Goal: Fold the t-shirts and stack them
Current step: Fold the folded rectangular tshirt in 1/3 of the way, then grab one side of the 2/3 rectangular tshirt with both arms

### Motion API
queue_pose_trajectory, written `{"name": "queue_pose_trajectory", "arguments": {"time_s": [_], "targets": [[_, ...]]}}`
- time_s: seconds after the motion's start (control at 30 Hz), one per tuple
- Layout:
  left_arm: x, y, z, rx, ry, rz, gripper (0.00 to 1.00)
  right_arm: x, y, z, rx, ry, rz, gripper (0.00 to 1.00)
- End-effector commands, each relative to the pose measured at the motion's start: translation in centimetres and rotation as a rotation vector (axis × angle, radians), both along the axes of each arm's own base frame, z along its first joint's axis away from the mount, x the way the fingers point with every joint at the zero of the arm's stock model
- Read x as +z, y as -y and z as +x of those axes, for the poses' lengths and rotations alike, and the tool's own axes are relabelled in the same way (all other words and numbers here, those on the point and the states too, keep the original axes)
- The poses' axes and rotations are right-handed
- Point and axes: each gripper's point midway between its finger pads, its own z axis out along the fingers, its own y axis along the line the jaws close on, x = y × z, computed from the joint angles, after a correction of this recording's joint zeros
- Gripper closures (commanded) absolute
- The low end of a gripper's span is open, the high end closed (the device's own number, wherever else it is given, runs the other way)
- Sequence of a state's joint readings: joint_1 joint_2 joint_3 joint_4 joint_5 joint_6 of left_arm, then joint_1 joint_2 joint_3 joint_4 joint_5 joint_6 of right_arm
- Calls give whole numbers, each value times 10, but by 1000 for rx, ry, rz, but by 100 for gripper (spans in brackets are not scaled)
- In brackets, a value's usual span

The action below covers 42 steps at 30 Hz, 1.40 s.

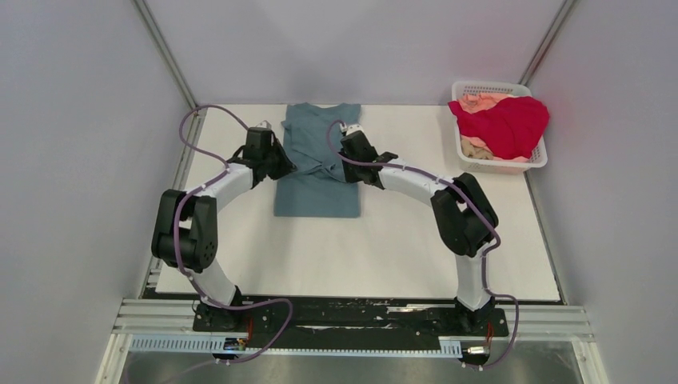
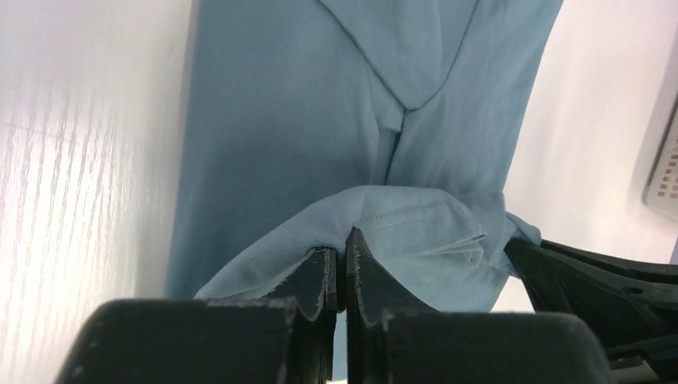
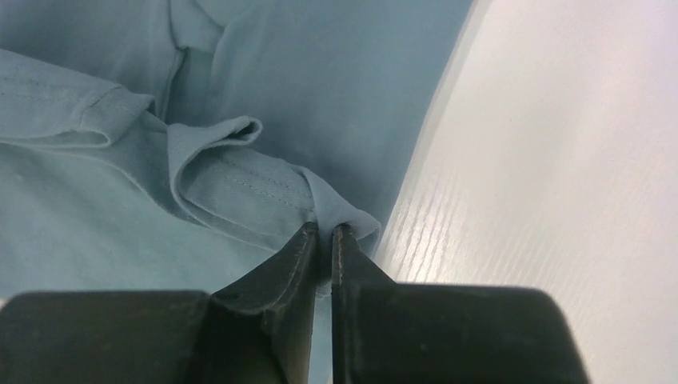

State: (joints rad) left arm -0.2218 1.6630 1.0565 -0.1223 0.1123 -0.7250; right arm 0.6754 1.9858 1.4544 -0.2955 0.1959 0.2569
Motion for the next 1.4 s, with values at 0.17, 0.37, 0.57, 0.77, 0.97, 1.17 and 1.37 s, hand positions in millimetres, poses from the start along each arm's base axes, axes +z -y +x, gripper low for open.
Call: {"name": "queue_pose_trajectory", "arguments": {"time_s": [0.17,0.37,0.57,0.77,0.97,1.17,1.37], "targets": [[31,-10,53,-25,105,50,49,30,-3,54,-15,105,34,52],[75,-28,50,27,169,73,0,82,0,40,9,159,129,0],[49,-33,-13,60,95,23,0,46,-6,-39,121,-33,254,0],[-1,-40,-72,89,-4,-7,0,13,11,-87,52,-176,318,0],[-35,-51,-92,122,-72,39,3,-10,12,-98,38,-251,318,3],[-61,-49,-92,117,-160,49,20,-33,10,-99,14,-309,302,13],[-72,-49,-84,121,-191,61,33,-42,7,-100,18,-338,302,31]]}}
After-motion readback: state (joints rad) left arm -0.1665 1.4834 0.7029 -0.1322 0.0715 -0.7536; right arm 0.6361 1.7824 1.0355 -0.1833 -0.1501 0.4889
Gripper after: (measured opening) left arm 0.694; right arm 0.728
